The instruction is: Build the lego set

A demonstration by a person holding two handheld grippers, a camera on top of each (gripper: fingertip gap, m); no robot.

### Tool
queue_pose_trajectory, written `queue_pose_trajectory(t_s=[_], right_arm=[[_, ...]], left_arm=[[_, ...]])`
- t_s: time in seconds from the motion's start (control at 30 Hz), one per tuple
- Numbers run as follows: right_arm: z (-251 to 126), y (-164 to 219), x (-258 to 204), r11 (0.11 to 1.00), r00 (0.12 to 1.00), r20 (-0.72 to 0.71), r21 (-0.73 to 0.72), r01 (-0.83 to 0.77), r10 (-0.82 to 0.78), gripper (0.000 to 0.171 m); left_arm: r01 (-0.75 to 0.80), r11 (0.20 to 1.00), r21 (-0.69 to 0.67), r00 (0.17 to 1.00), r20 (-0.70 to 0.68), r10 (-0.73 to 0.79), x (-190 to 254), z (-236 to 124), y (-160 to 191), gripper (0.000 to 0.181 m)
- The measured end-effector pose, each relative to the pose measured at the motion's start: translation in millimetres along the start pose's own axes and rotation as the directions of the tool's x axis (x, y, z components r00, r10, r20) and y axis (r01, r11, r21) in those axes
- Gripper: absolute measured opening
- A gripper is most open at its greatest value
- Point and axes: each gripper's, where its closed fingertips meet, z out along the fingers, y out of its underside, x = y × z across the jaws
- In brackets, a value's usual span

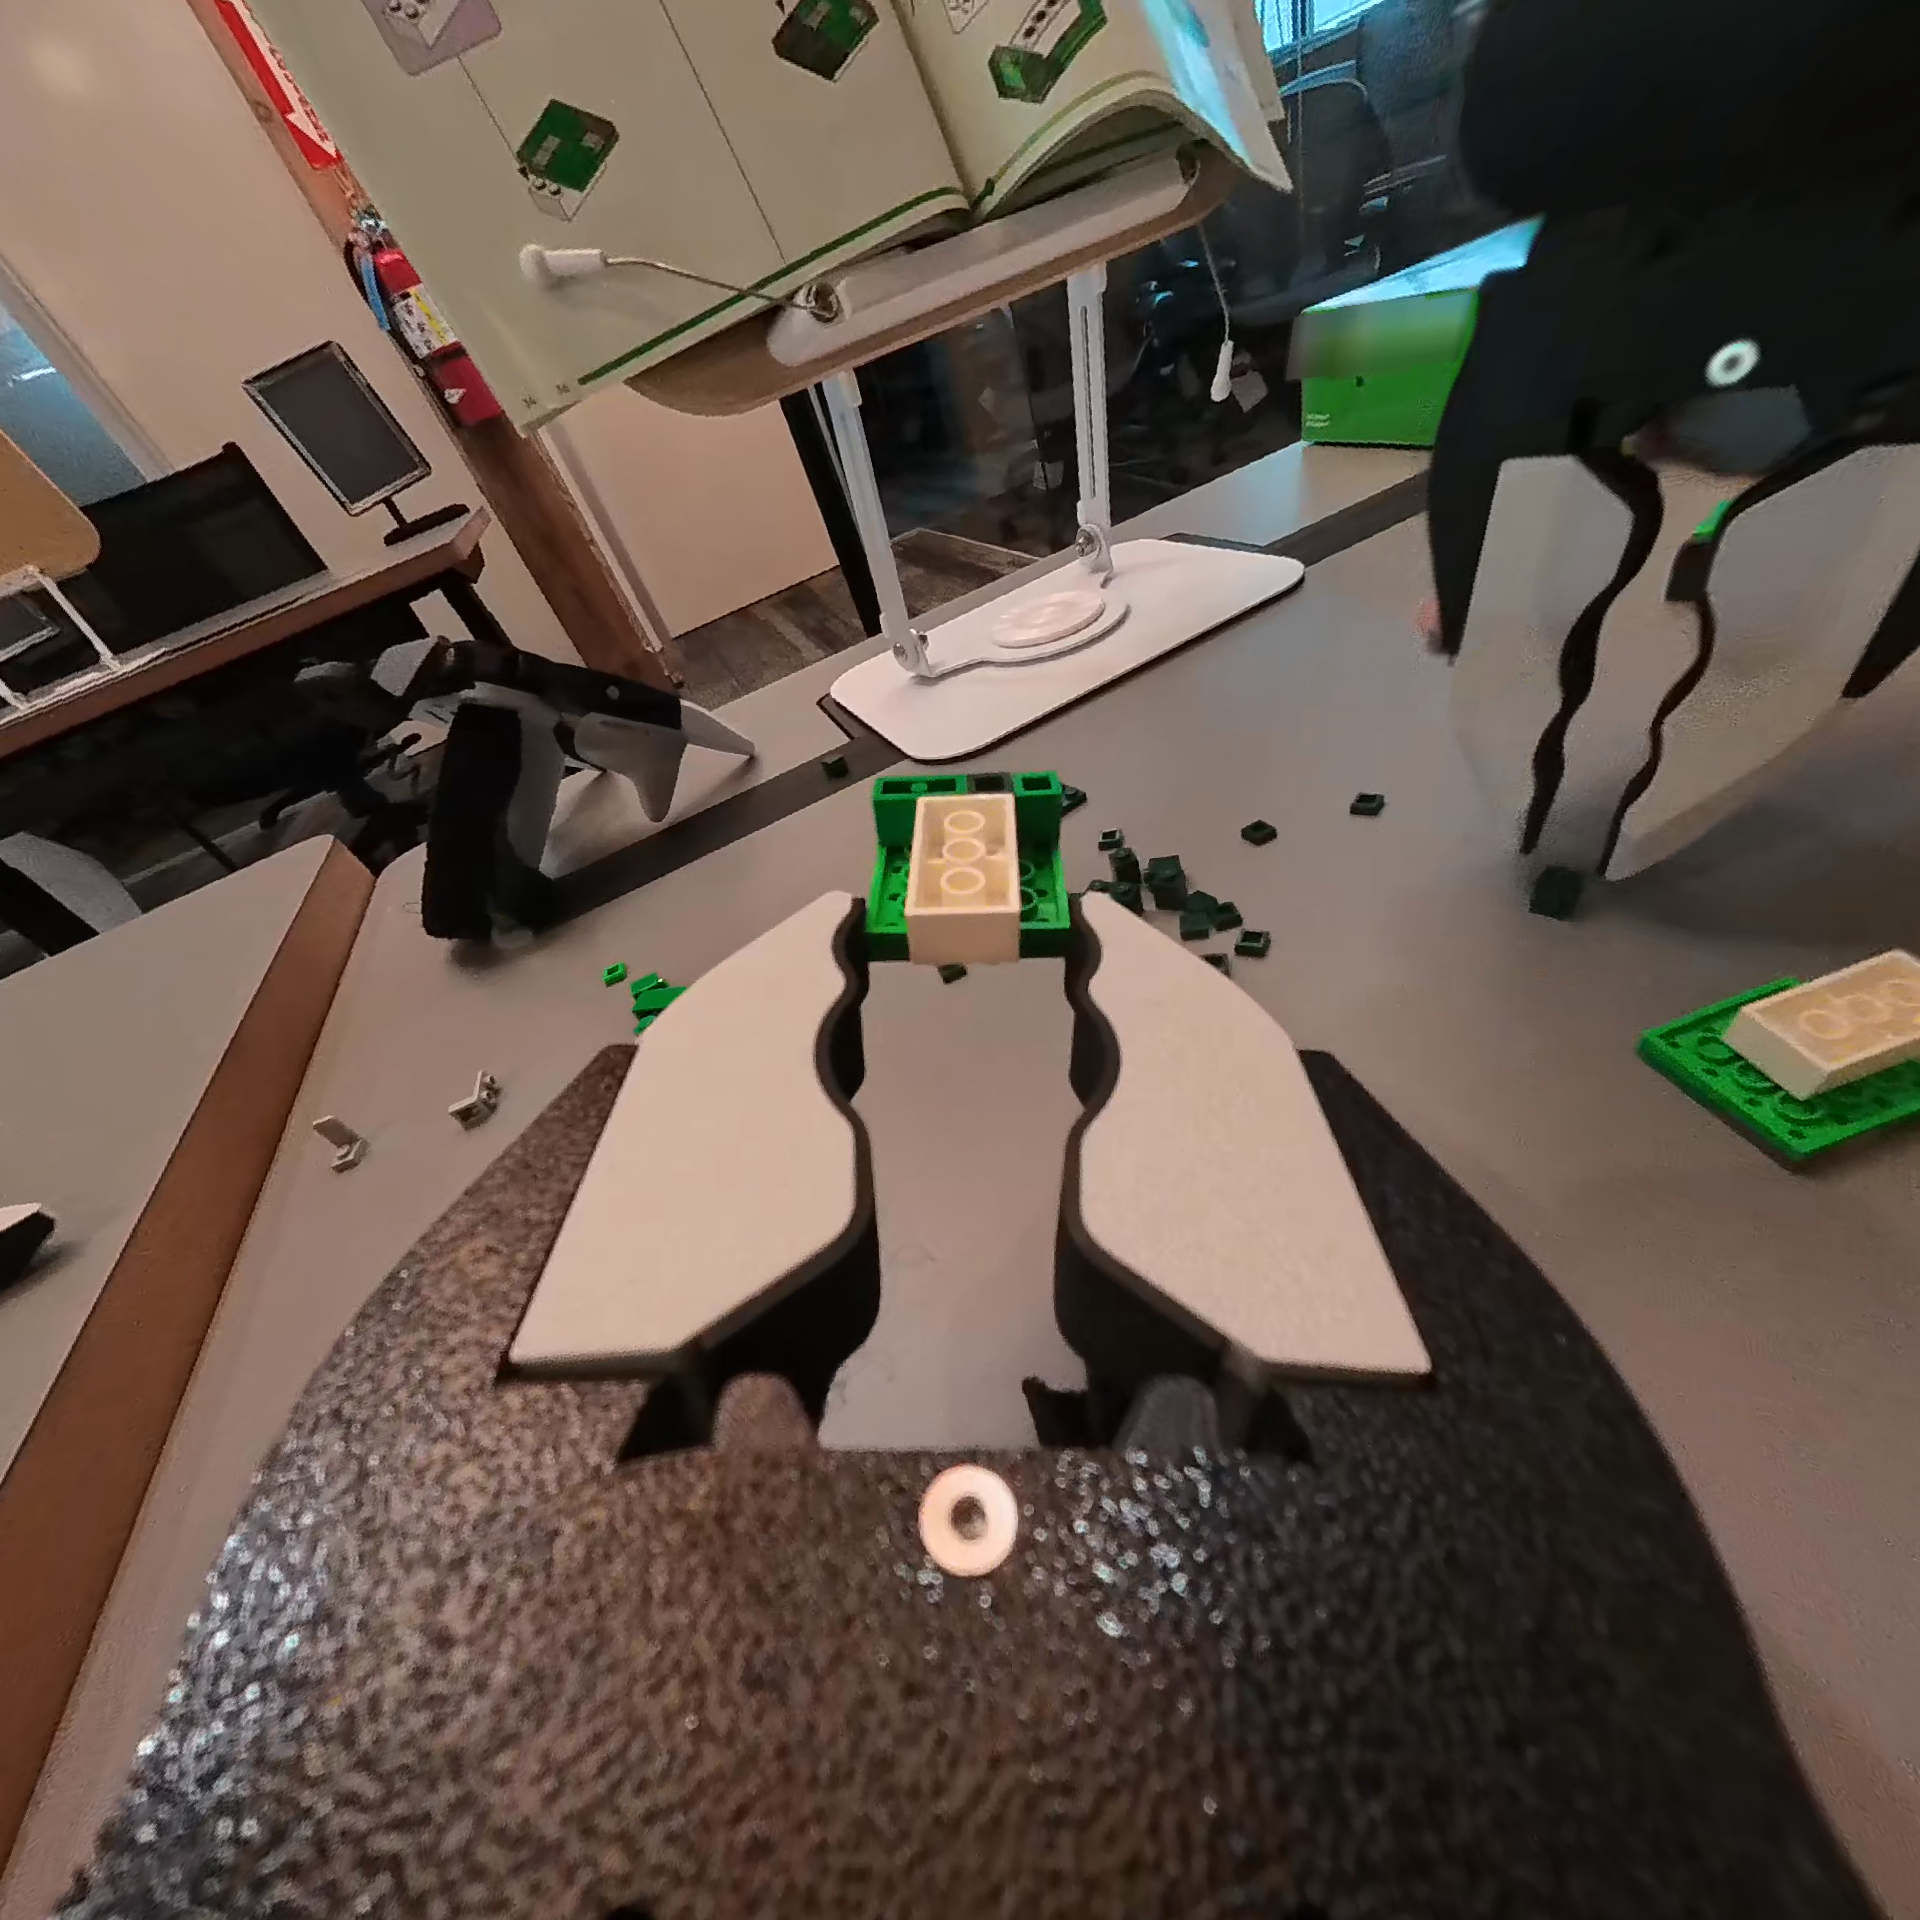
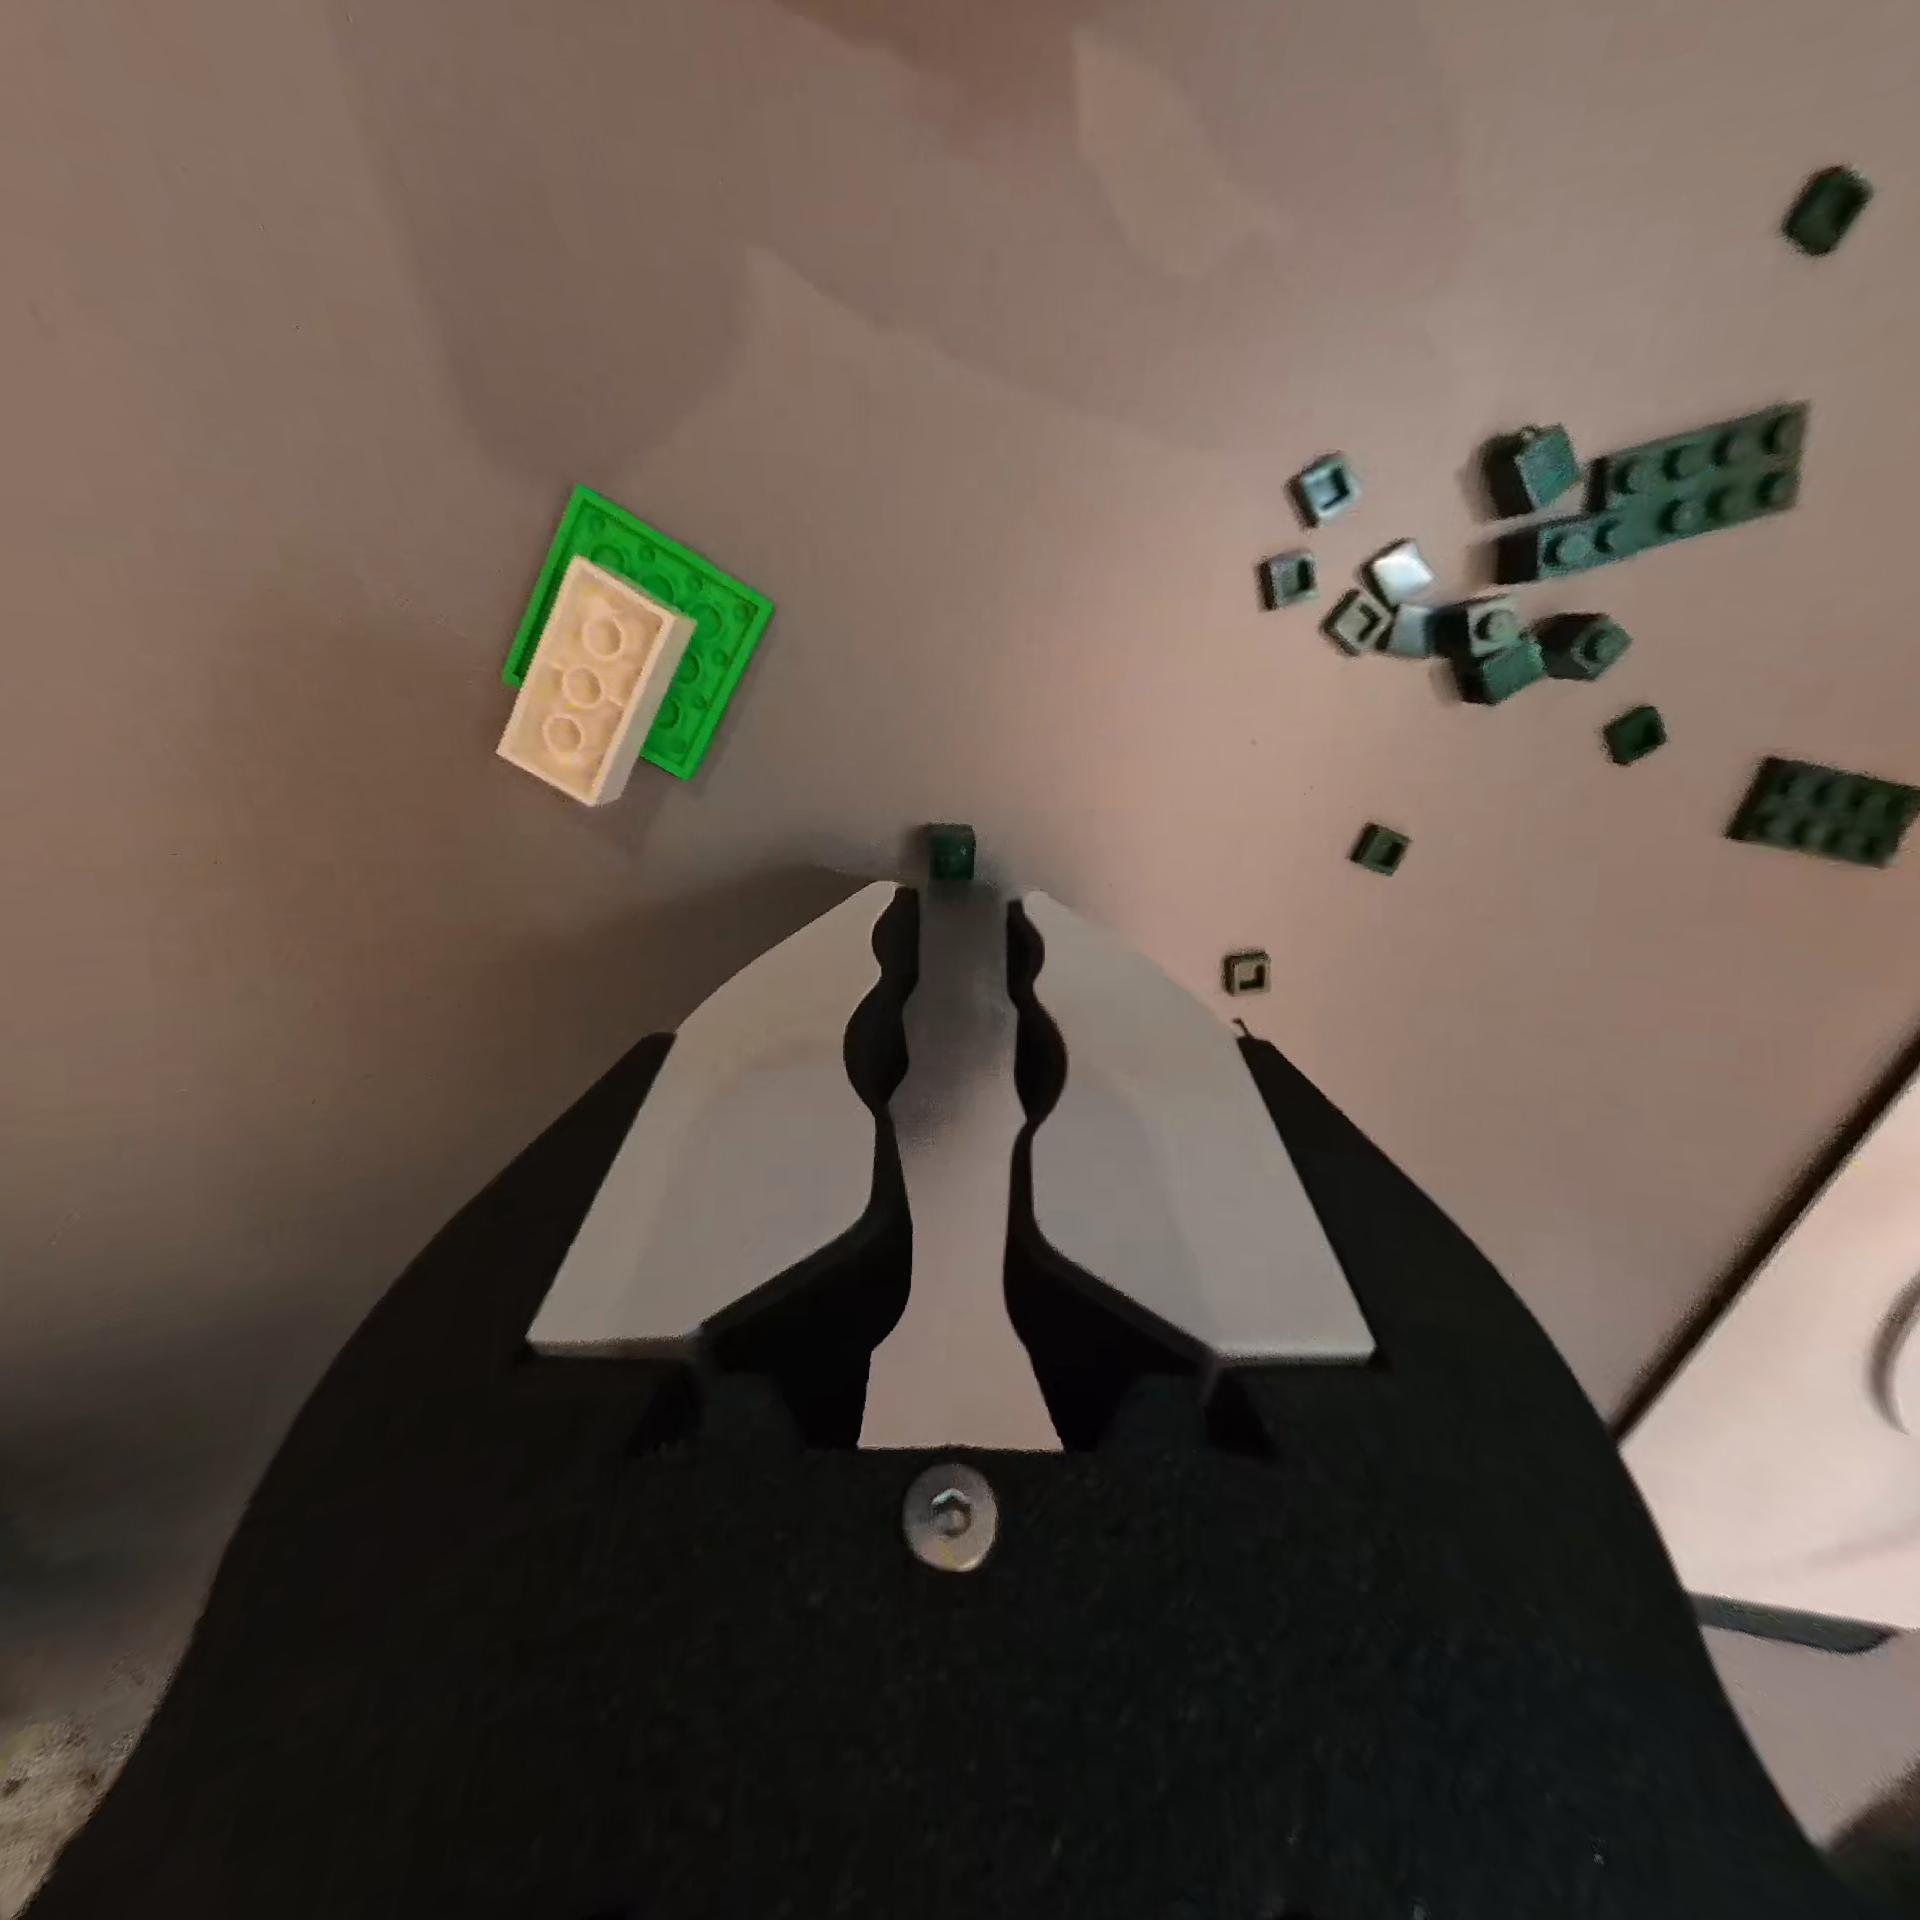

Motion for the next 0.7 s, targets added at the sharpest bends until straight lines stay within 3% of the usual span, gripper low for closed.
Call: queue_pose_trajectory(t_s=[0.13,0.23,0.57,0.7], right_arm=[[-5.8,-2.6,-1.3,0.967,0.99,-0.056,0.229,-0.11,0.126,0.016],[-13.5,-9.0,-0.9,0.921,0.98,-0.116,0.376,-0.105,0.159,0.012],[-1.6,-11.2,-1.9,0.889,0.979,-0.046,0.43,-0.16,0.199,0.014],[-2.0,-10.1,-1.3,0.903,0.983,-0.009,0.397,-0.165,0.183,0.0]], left_arm=[[-0.002,1.0,-0.007,1.0,-0.006,0.002,0.9,0.7,0.9,0.036],[-0.016,1.0,-0.014,1.0,-0.011,0.016,2.7,1.3,1.8,0.036],[-0.078,0.996,-0.033,0.996,-0.047,0.076,13.0,3.6,4.2,0.036],[-0.09,0.995,-0.035,0.995,-0.053,0.088,14.9,3.9,4.5,0.036]])
